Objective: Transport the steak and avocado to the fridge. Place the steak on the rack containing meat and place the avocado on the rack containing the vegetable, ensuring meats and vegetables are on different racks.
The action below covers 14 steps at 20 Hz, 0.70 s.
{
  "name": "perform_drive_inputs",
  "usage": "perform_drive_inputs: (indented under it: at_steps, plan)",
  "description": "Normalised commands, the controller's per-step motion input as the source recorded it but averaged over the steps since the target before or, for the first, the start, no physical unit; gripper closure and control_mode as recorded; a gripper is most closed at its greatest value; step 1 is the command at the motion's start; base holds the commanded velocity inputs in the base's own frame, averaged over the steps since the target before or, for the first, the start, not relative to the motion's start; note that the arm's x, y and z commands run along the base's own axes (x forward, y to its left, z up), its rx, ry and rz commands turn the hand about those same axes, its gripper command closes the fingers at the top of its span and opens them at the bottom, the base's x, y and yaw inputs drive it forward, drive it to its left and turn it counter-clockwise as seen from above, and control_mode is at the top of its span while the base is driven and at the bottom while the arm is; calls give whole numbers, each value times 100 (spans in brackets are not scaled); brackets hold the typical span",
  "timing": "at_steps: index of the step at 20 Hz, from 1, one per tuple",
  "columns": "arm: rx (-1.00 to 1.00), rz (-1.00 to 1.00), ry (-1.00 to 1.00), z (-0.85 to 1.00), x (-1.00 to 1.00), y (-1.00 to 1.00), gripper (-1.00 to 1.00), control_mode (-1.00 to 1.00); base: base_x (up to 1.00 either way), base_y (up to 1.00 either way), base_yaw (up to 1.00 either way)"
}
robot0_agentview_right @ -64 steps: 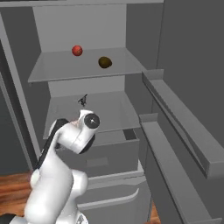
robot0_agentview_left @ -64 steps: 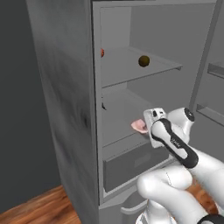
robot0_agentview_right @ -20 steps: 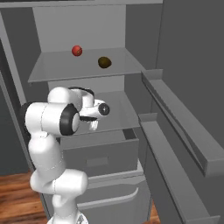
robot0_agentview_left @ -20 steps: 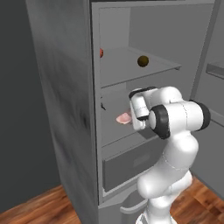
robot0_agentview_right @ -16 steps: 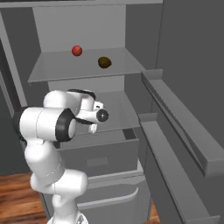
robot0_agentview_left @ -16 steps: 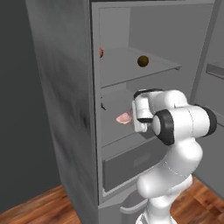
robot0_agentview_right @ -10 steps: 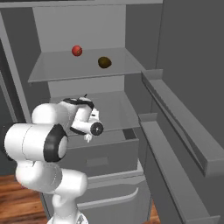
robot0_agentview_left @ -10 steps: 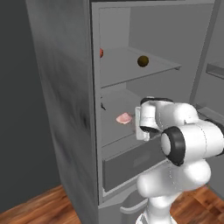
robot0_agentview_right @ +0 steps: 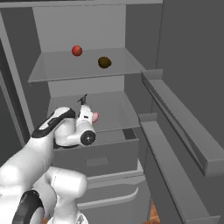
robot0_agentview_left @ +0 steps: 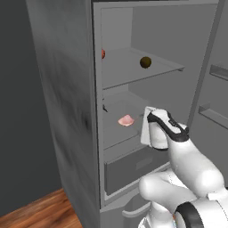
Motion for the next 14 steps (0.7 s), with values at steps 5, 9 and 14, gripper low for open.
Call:
perform_drive_inputs:
  at_steps: [5, 9, 14]
  plan:
    - [14, 0, 1, 100, -48, -4, -100, -100, 0, 0, 0]
    - [10, 0, 0, 100, -54, 0, -100, -100, 0, 0, 0]
    - [11, 0, 0, 100, -85, -6, -100, -100, 0, 0, 0]
